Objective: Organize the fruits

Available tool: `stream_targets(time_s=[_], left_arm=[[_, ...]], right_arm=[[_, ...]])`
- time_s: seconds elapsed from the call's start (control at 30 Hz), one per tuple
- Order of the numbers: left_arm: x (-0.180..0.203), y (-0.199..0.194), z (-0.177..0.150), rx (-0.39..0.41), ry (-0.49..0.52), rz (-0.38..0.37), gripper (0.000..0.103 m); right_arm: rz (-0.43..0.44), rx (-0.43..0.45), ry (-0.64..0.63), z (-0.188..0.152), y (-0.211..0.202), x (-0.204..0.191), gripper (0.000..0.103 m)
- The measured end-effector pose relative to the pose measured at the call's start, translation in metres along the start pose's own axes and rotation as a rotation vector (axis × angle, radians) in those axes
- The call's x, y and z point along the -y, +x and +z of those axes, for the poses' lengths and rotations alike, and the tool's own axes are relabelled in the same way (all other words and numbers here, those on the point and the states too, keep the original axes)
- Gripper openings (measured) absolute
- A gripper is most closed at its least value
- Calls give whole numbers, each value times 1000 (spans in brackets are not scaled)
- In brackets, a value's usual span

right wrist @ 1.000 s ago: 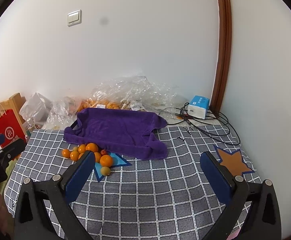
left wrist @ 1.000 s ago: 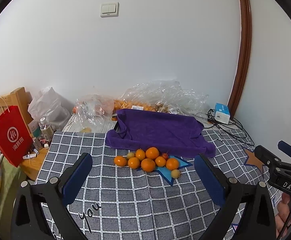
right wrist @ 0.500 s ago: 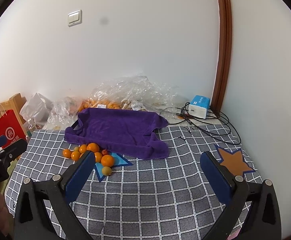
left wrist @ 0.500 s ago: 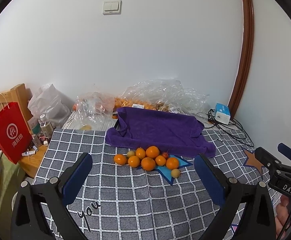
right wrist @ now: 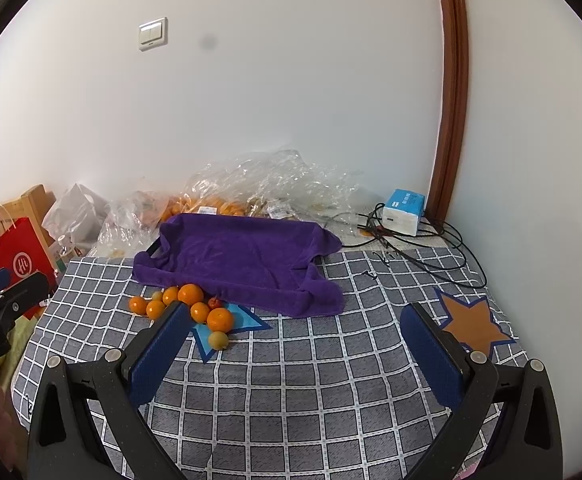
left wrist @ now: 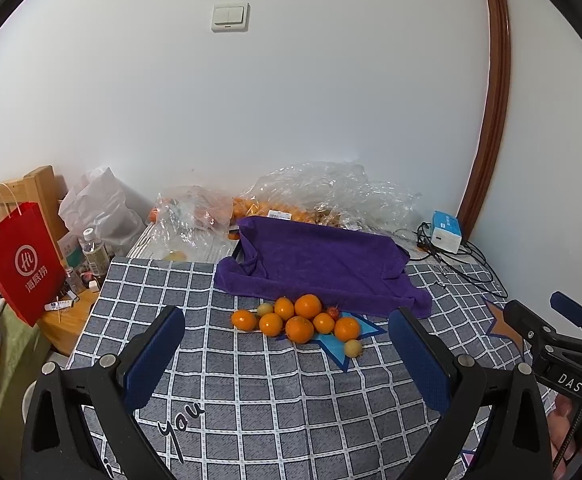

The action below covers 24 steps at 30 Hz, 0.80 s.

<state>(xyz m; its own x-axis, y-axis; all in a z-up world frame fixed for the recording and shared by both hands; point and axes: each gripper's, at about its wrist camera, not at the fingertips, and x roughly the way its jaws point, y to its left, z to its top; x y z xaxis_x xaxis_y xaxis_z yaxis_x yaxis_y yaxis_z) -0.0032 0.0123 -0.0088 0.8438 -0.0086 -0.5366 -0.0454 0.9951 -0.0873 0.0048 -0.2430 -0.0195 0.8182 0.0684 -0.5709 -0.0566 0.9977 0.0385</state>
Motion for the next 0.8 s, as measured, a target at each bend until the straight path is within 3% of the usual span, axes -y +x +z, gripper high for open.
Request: stream_targets(time_s=[0.8], left_arm=[[4, 3, -3, -5, -3, -9, 103]], right_arm=[[-9, 8, -24, -1, -3, -7, 103]])
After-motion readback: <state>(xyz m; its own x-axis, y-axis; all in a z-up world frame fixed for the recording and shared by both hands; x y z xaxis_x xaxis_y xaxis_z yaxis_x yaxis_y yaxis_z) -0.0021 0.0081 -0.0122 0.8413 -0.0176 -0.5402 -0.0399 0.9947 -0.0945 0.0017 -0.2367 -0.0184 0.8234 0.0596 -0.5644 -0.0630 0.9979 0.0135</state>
